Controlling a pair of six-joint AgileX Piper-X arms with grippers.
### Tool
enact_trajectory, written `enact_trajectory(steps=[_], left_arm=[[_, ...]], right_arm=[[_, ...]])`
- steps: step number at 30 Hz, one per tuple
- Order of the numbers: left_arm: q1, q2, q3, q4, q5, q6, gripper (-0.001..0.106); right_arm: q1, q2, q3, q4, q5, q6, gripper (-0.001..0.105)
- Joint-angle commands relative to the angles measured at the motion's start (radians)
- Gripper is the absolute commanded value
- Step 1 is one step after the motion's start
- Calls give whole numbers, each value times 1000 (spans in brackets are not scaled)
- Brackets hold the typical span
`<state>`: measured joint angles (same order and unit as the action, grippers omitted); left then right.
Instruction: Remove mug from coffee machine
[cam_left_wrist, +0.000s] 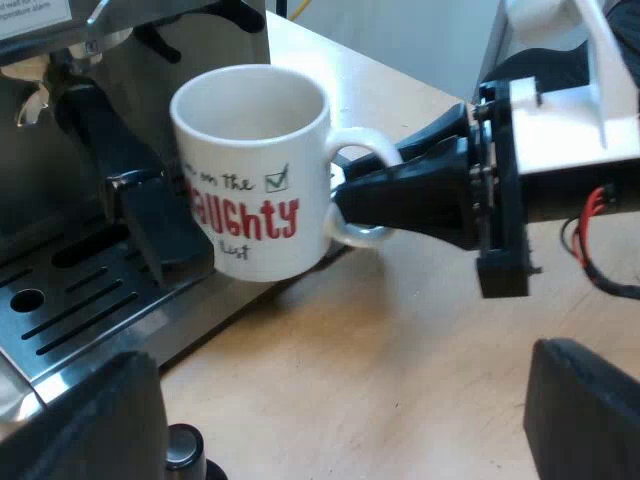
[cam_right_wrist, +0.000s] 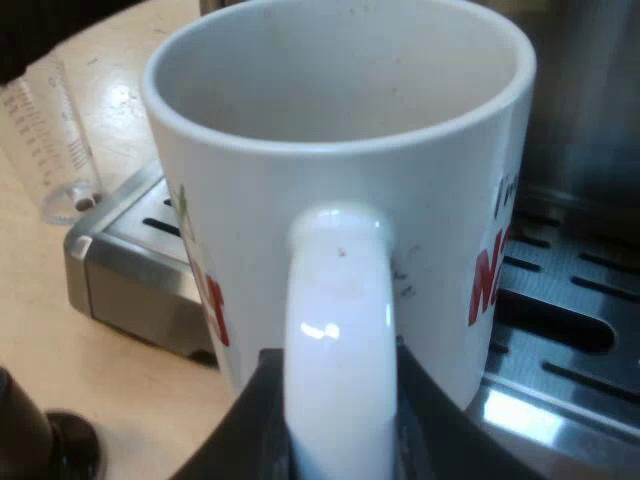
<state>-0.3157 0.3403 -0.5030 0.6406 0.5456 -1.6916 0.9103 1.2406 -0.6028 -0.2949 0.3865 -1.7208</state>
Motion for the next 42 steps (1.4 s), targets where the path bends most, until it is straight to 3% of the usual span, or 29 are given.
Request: enact_trajectory(steps=[1, 17, 28, 33, 42], left_arm=[[-4, -1, -2, -19, 13, -11, 79], [-4, -1, -2, -71, 88, -38, 79], [-4, -1, -2, -70, 88, -38, 79], [-76, -1, -2, -70, 88, -38, 79], [-144, -1, -2, -70, 65, -28, 79]], right_arm=[[2, -53, -8, 36, 6, -6, 0], [2, -316, -8, 356, 67, -3, 0], [2, -530, -8, 567, 111, -1, 0], [2, -621, -8, 678, 179, 64, 0], [2, -730, 71, 703, 312, 74, 0]])
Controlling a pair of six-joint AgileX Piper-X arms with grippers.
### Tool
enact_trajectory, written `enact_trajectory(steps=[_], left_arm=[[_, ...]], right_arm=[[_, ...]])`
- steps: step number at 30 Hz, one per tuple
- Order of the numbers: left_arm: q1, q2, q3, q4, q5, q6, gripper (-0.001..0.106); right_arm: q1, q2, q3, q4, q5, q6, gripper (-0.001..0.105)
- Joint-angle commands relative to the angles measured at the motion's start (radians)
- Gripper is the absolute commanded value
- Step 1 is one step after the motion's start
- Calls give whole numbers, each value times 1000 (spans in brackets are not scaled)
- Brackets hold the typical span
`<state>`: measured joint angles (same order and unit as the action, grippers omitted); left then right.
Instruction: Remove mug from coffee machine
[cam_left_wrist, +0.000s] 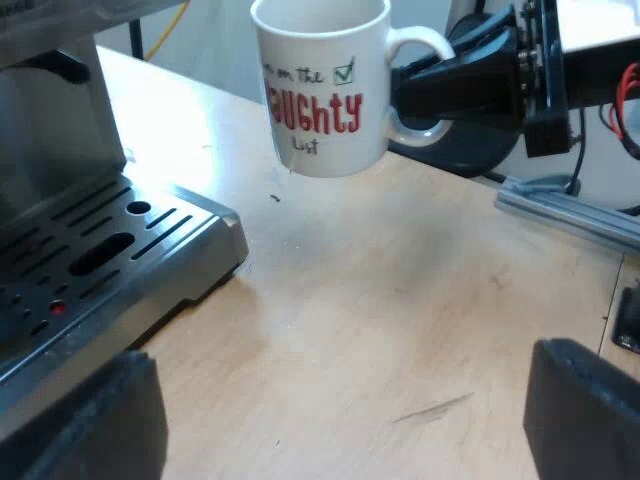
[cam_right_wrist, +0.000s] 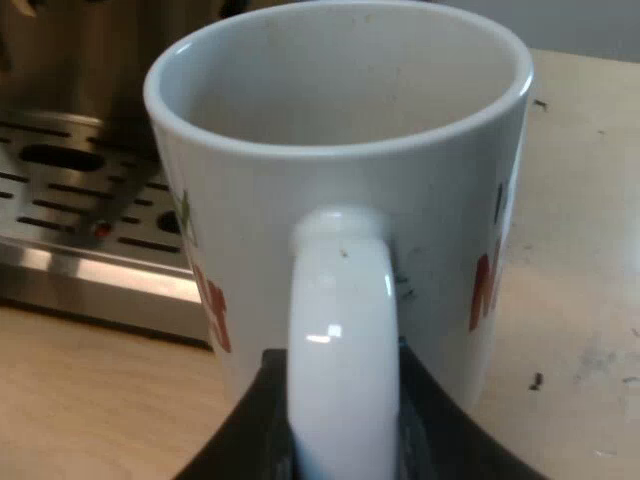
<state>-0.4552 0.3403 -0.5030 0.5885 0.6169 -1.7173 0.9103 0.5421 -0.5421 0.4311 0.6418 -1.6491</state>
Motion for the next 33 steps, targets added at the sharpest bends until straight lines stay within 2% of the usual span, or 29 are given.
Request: enact_trajectory(steps=[1, 7, 10, 14, 20, 23, 29, 33], left_arm=[[-4, -1, -2, -18, -6, -3, 79], [-4, -1, -2, -18, -6, -3, 79], [-4, -1, -2, -18, -6, -3, 79], [-4, -1, -2, -18, -6, -3, 79], [-4, -1, -2, -18, -6, -3, 79], [-4, -1, -2, -18, -6, -5, 79], [-4, -1, -2, -18, -6, -5, 79], [-4, -1, -2, -18, -6, -5, 79]], right_arm=[[2, -34, 17, -23, 67, 2, 0], [2, -50, 58, -23, 187, 17, 0], [2, -50, 76, -23, 268, 57, 0], [2, -50, 104, -30, 303, 62, 0], [2, -50, 153, -34, 305, 62, 0], [0, -50, 175, -39, 305, 84, 0], [-56, -45, 186, -54, 299, 84, 0], [-193, -36, 186, -93, 149, 84, 0]])
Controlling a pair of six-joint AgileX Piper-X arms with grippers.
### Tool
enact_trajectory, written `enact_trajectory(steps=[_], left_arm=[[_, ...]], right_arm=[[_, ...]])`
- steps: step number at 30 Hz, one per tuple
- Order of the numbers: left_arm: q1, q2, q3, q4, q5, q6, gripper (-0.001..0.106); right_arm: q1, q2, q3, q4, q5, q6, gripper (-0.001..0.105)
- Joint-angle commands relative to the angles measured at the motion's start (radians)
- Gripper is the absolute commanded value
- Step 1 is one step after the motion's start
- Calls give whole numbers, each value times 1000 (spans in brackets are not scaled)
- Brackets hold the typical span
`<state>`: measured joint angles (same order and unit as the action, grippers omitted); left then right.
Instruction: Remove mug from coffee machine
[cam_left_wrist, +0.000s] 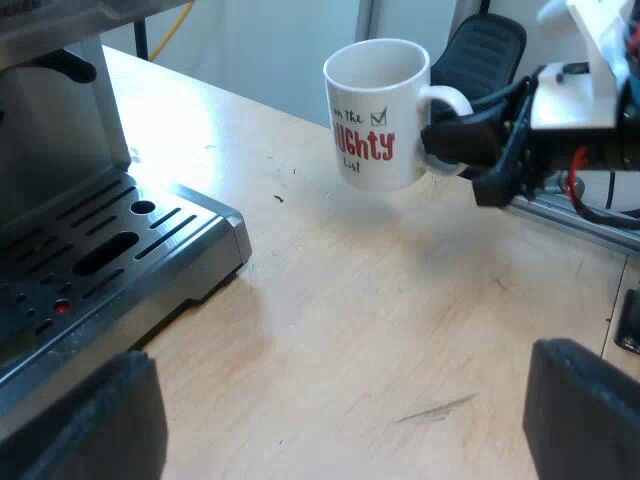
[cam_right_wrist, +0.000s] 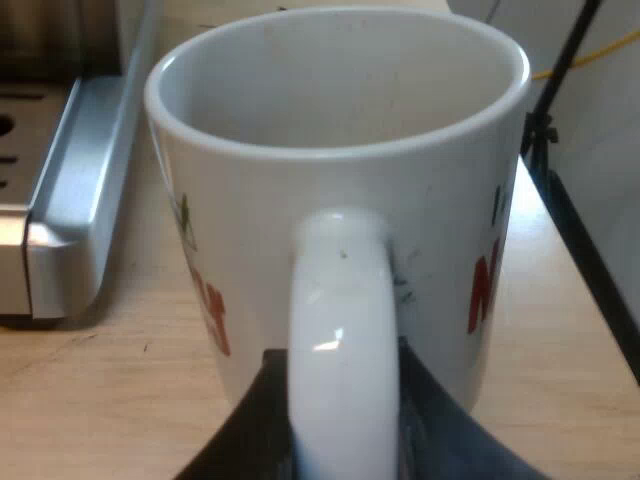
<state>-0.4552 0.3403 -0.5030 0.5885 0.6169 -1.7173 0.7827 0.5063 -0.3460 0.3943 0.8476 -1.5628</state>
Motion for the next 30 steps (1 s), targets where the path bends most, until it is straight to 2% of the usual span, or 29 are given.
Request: enact_trajectory(steps=[1, 4, 9, 17, 30], left_arm=[[-4, -1, -2, -18, -6, -5, 79], [-4, -1, -2, -18, -6, -5, 79], [-4, -1, 7, -18, -6, -5, 79], [-4, 1, 51, -18, -6, -5, 79], [-4, 1, 51, -78, 0, -5, 79]], right_arm=[[-72, 1, -10, -60, -71, -4, 0], [-183, 32, -10, -115, -169, -40, 0], [-323, 132, -10, -290, -394, -154, 0], [-388, 300, -10, -530, -423, -168, 0], [-387, 624, -10, -875, -426, -192, 0]])
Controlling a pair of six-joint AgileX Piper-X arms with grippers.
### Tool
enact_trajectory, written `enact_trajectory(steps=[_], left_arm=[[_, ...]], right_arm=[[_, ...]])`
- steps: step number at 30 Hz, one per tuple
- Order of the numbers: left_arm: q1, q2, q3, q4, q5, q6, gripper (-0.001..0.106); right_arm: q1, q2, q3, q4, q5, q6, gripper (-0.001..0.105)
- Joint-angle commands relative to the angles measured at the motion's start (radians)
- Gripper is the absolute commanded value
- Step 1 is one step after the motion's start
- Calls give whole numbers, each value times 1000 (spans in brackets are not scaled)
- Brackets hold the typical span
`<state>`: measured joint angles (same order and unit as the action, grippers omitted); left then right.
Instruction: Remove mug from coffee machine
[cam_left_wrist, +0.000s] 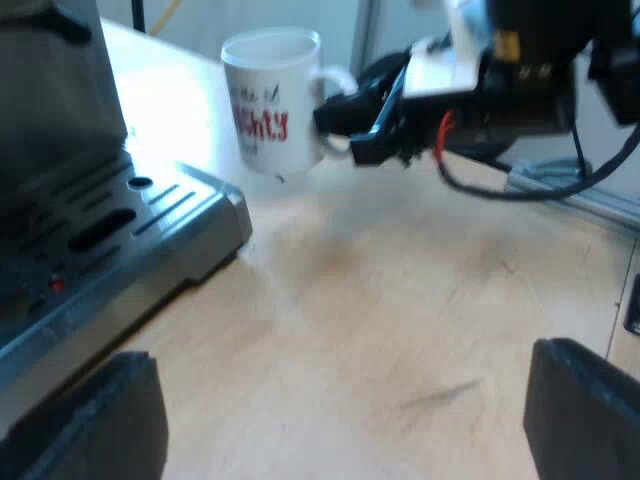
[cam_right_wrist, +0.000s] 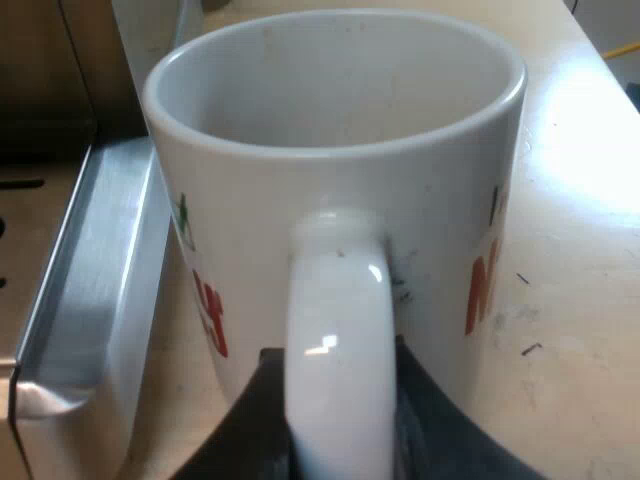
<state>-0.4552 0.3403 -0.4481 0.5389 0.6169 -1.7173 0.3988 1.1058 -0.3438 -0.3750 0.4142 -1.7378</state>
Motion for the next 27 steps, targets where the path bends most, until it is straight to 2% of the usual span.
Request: enact_trajectory(steps=[1, 6, 14, 27], left_arm=[[-4, 1, -4, -29, 0, -5, 79], [-4, 1, -4, -29, 0, -5, 79], [-4, 1, -4, -29, 0, -5, 79], [-4, 1, -4, -29, 0, -5, 79]], right_arm=[[-3, 34, -12, -116, 8, -17, 0], [-3, 150, -12, -244, 8, -17, 0], [-46, 246, -12, -350, 9, -17, 0], [-70, 341, -12, -394, -7, -17, 0]])
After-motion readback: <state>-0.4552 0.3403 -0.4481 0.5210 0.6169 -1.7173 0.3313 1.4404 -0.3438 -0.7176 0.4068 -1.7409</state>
